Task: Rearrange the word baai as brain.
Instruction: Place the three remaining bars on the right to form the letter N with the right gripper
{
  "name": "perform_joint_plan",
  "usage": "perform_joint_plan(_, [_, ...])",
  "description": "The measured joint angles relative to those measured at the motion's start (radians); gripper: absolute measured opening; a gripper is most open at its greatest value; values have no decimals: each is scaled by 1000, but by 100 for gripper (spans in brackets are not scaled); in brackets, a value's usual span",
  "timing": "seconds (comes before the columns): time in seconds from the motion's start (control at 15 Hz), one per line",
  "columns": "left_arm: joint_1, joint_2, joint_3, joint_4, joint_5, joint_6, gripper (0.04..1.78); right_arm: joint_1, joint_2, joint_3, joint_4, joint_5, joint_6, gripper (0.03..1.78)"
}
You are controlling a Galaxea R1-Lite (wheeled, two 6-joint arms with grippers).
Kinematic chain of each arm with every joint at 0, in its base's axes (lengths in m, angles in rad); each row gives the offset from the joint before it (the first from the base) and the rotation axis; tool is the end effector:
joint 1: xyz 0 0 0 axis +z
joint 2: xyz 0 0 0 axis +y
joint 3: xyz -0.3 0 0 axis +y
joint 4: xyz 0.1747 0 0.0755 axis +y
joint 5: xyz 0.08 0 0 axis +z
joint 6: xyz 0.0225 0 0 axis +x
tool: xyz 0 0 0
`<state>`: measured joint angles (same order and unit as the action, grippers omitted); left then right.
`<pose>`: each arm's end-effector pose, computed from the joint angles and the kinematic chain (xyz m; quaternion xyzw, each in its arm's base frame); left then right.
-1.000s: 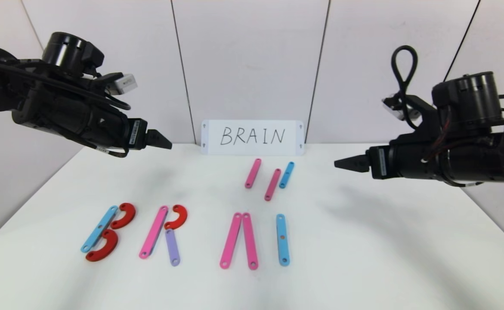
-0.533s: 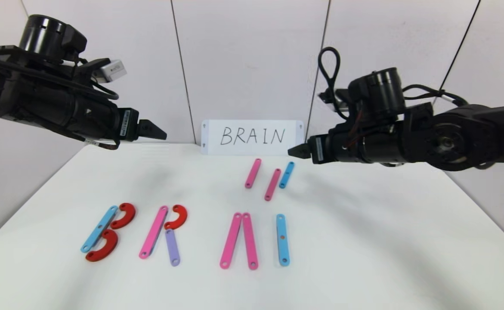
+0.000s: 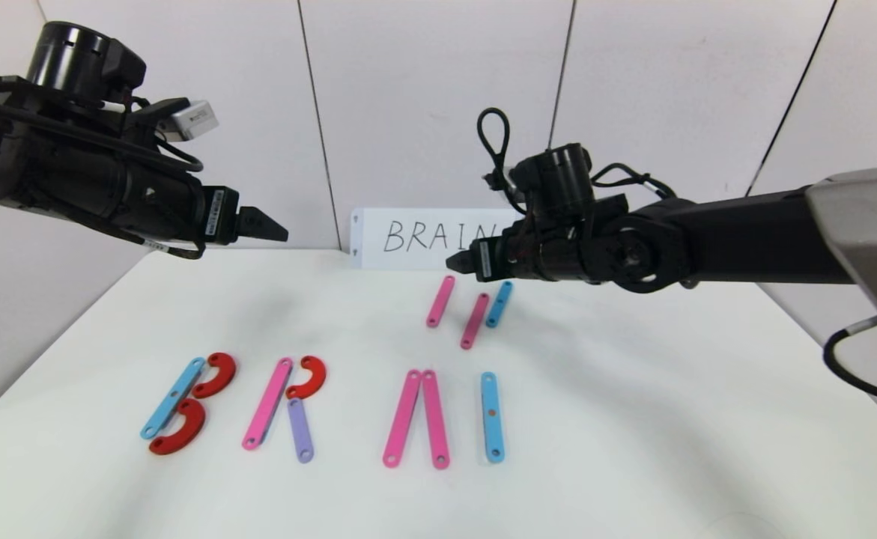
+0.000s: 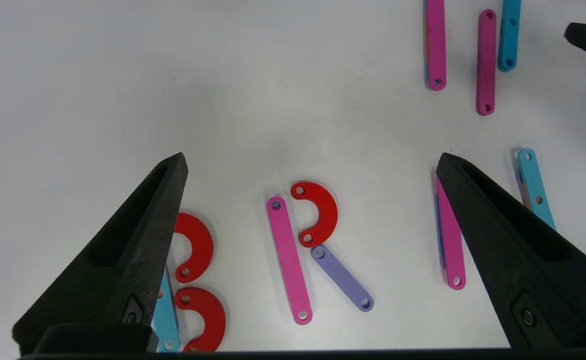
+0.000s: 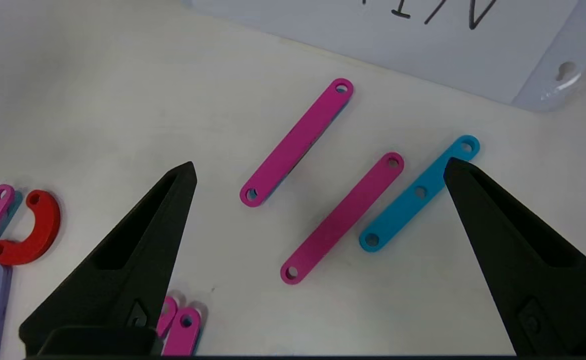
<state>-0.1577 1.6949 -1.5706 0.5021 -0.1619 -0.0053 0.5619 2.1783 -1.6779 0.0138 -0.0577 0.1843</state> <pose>0.2983 -0.0511 0.2910 -0.0031 0.3085 -0.1506 0.9392 0.3815 0.2386 0.1784 0.0090 0.2633 0.2179 0.9397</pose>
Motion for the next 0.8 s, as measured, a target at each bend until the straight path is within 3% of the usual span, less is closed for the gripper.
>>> perform_joint_plan(0.47, [-9,1,9,1,-1,1,174,47,244,-233,-9,-60,-1,173])
perform_joint_plan(0.8, [-14,7,9,1,-1,1,174,60,348,-278,-55,-72,-3,173])
